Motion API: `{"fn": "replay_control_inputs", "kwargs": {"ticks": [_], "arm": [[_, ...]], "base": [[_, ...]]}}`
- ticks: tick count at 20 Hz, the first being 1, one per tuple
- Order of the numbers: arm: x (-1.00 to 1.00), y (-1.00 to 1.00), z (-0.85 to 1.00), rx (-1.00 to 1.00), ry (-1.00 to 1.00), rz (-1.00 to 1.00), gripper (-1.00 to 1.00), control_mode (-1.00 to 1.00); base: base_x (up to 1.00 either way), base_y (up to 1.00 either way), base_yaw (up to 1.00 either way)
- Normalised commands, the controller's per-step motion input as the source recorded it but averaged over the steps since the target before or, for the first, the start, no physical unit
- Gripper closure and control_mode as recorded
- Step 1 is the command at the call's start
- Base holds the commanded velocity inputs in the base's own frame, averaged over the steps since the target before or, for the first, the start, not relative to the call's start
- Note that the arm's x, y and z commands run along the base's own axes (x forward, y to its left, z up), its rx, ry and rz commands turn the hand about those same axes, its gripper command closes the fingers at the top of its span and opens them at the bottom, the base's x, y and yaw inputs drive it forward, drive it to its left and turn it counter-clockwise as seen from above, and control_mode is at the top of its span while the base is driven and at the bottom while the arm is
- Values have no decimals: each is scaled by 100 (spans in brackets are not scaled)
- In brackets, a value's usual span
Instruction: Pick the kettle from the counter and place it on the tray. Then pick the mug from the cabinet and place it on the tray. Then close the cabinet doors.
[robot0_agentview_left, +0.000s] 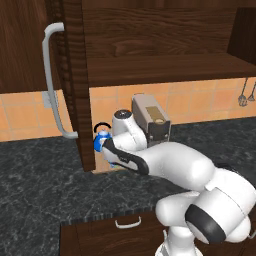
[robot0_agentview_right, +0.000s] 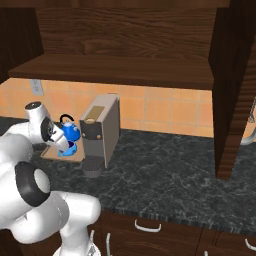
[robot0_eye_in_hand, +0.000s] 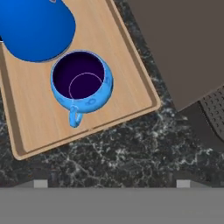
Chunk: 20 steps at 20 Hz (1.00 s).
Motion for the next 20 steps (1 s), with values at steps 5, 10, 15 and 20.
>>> {"fn": "replay_control_inputs", "kwargs": {"ticks": [5,10,15,20], "arm": [[-5,-29,11,8,3,0,-100,-100],[-32,-25,42,0,2,0,-100,-100],[-66,-55,79,0,0,0,-100,-100],[-79,-68,33,0,-11,-1,-100,-100]], "base": [[0,0,0],[0,0,0],[0,0,0],[0,0,0]]}}
